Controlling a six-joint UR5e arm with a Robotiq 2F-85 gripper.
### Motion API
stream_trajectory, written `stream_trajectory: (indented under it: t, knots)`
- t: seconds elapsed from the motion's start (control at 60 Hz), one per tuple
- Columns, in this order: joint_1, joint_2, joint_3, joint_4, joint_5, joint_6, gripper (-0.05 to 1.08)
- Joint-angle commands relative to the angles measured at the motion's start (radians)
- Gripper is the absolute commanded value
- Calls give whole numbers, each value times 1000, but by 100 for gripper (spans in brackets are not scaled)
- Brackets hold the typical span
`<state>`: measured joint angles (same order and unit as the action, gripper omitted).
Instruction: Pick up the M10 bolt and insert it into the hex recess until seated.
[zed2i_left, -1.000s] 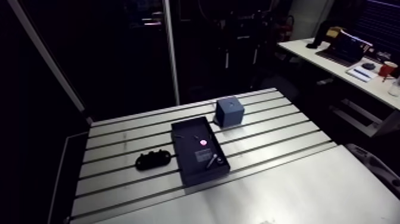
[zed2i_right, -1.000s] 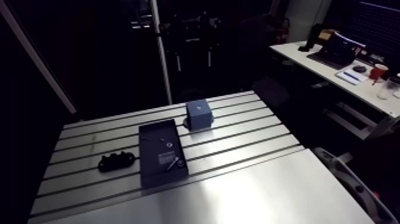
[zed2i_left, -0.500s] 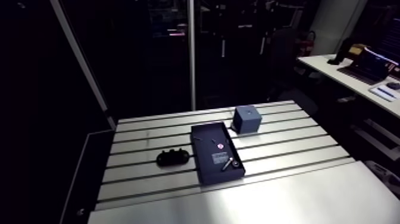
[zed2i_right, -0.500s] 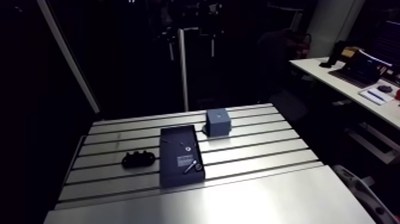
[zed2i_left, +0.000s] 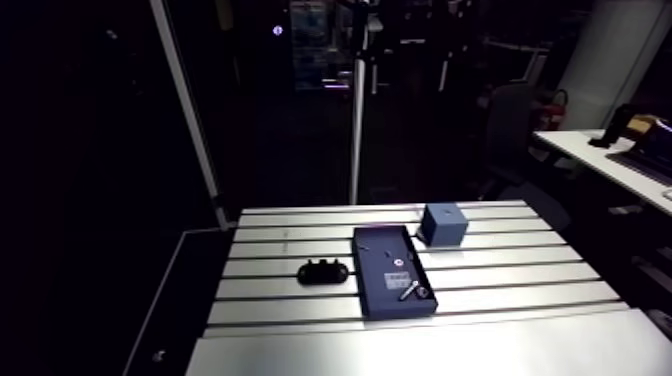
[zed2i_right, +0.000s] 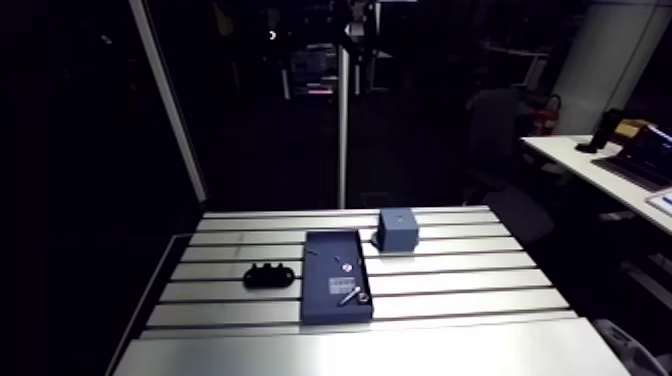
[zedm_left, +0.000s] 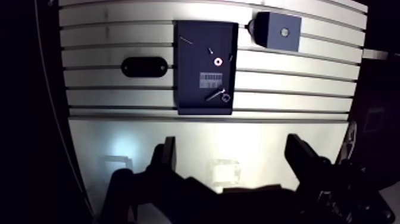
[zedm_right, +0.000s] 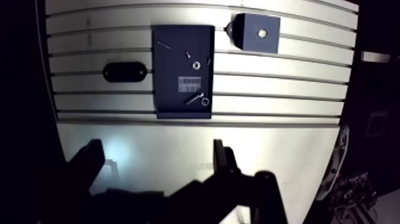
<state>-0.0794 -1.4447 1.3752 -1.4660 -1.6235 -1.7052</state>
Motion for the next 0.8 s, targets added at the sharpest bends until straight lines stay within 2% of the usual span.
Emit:
stream_trajectory:
  t: [0.017, 0.267, 0.4, 0.583, 0.8]
  knots:
    - [24, -28, 39, -4, -3, 5, 1]
    - [21, -64, 80, -45, -6, -21, 1]
    - [21, -82, 98, -46, -1, -21, 1]
    - [26, -130, 146, -48, 0, -30, 1]
    - [24, -142, 157, -66, 3, -37, 1]
